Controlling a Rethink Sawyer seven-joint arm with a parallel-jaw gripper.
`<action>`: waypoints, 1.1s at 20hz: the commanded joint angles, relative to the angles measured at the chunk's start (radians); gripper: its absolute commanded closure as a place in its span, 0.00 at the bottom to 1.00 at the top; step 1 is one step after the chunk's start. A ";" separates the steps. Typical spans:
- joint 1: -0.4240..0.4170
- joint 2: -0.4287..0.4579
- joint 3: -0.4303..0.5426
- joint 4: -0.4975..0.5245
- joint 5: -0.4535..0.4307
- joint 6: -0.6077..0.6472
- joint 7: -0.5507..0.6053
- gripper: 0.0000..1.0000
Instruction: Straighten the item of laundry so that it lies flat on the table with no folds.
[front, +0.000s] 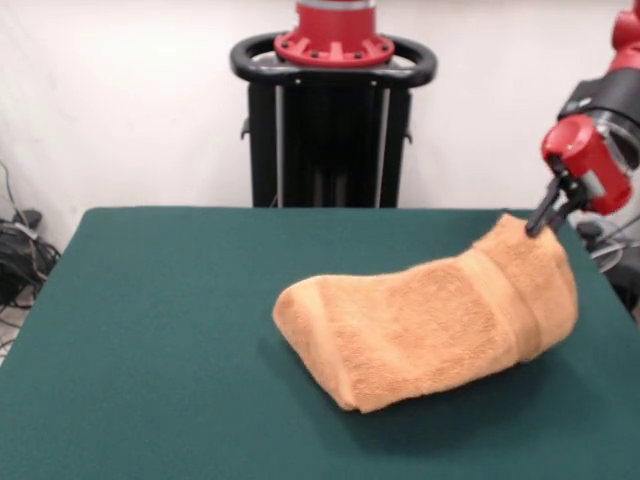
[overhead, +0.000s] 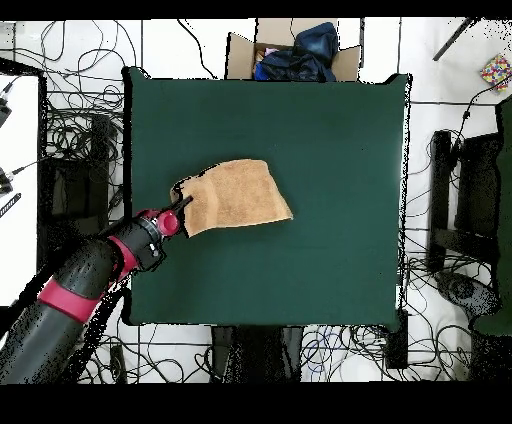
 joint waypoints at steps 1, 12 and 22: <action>-0.072 -0.075 0.308 0.052 0.045 0.018 0.083 1.00; -0.140 -0.178 0.418 0.071 -0.015 0.250 -0.018 1.00; -0.151 -0.271 0.422 0.077 -0.108 0.460 -0.105 1.00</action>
